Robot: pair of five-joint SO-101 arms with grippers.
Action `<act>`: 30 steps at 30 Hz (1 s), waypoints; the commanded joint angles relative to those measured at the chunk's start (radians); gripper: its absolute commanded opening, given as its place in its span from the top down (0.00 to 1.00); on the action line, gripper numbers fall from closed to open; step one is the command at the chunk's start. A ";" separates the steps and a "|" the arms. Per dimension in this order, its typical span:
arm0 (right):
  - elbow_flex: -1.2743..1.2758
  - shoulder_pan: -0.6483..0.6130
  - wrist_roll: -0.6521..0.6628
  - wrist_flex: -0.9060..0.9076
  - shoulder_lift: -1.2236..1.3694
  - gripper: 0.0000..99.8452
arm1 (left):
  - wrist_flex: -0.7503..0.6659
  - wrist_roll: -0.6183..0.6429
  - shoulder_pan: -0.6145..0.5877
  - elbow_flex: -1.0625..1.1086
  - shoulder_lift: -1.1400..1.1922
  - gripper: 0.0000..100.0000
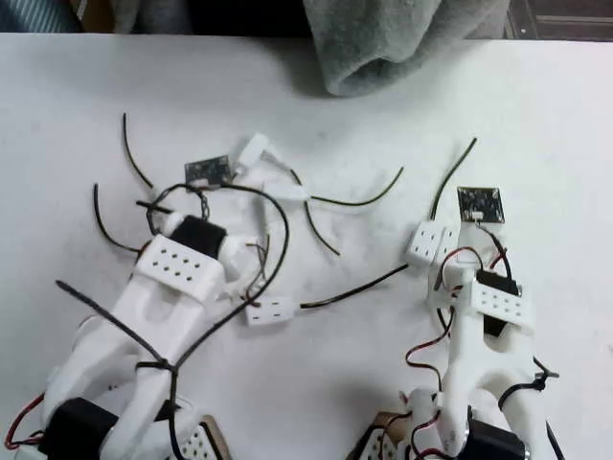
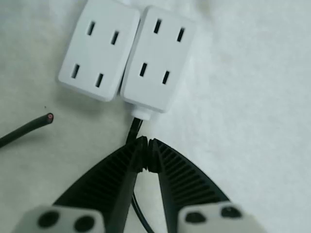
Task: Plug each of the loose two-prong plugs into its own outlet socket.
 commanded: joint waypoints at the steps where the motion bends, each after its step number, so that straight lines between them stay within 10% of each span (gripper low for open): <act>1: -0.003 -0.004 -0.008 -0.012 -0.001 0.98 | -0.012 0.003 -0.004 0.006 -0.039 0.98; 30: -0.003 -0.038 -0.012 -0.019 0.001 0.98 | -0.098 -0.064 0.084 0.058 -0.039 0.98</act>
